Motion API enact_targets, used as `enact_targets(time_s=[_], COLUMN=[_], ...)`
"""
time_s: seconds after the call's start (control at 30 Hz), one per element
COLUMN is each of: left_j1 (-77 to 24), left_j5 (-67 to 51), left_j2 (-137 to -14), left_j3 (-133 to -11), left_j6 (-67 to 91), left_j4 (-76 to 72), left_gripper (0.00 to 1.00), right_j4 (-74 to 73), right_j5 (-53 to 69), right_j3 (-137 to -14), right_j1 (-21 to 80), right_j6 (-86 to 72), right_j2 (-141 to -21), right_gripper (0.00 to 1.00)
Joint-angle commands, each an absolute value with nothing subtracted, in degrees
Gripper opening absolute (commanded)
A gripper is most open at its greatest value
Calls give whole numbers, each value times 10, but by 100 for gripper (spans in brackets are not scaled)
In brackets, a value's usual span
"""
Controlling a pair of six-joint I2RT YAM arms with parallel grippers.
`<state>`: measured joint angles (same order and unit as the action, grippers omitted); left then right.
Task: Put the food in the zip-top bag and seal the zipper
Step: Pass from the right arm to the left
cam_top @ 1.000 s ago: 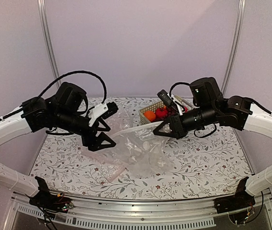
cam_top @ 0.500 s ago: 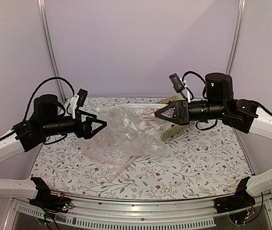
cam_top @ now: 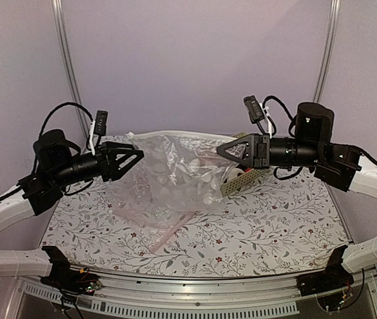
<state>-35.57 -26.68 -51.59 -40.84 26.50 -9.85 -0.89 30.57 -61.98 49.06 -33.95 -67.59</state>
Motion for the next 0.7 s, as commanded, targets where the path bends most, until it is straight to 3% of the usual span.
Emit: enact_targets(time_s=[0.0,0.33,0.67], left_j1=[-347,-347,-346], left_j5=[-275,-291,-285], left_j2=[-516,-535,-537], left_j3=[-396,-408,-411], left_j6=[279,289,289], left_j4=[-126,-145,-158], left_gripper=[69,43,34], right_j4=[23,23,23], right_j5=[310,313,314], right_j3=[-610,-606,-605], right_j1=[487,488,487], right_j6=[-357,-359,-359], right_j2=[-653,-654,-660], right_gripper=[0,0,0])
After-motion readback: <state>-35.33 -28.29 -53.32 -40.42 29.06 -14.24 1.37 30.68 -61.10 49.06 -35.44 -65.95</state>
